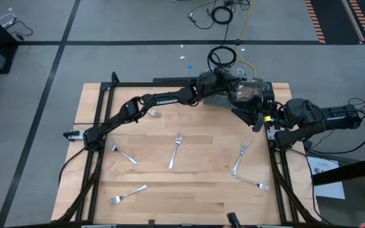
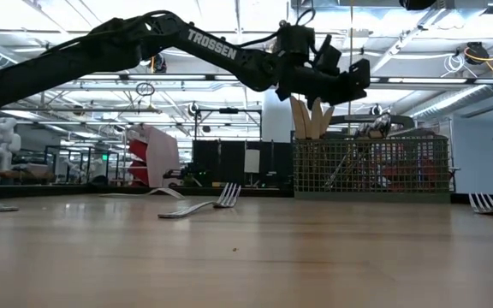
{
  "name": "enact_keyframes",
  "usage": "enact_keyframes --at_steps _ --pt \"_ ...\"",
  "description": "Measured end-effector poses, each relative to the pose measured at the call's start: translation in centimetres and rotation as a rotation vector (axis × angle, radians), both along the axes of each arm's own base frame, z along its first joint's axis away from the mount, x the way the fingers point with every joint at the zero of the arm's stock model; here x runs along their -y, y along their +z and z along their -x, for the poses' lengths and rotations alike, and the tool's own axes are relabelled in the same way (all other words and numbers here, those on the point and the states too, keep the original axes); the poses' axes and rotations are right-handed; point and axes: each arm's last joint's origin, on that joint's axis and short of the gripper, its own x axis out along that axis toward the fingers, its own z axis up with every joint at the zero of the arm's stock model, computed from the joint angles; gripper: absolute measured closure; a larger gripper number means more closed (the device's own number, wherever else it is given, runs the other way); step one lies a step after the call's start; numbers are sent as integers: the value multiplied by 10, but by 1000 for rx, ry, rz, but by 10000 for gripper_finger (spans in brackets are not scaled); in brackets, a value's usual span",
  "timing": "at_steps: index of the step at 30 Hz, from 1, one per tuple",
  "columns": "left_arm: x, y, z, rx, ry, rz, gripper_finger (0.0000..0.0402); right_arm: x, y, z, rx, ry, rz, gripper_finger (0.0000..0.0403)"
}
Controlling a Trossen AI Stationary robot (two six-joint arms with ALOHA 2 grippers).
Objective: Sort silverware
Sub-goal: Put the silver spoon into the silverware basket
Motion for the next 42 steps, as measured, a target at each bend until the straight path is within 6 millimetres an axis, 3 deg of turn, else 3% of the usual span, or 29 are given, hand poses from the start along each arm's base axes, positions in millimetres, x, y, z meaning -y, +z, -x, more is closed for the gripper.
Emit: enact_keyframes --at_steps 3,11,17,21,27,32,36,42 --pt "0 1 0 6 0 -1 394 -1 -1 -1 -3 7 -5 133" --pt "0 1 0 7 -4 -2 394 -1 -1 -1 0 27 -14 133" --pt "12 -1 -4 -17 -196 -26 395 -3 0 4 1 102 -26 133" --pt "27 5 -2 -120 -305 -59 395 -4 -11 7 -99 184 -110 133" --pt "42 46 25 -353 -347 -57 396 -3 -18 17 -278 174 -107 133" --pt "38 57 61 -658 -376 -71 396 -1 -19 28 -404 166 -93 133" --pt "34 74 94 -811 -430 -56 396 0 -45 36 -665 128 -183 133" --pt "41 97 121 -856 -550 -51 396 -3 -95 35 -1009 184 -195 133"
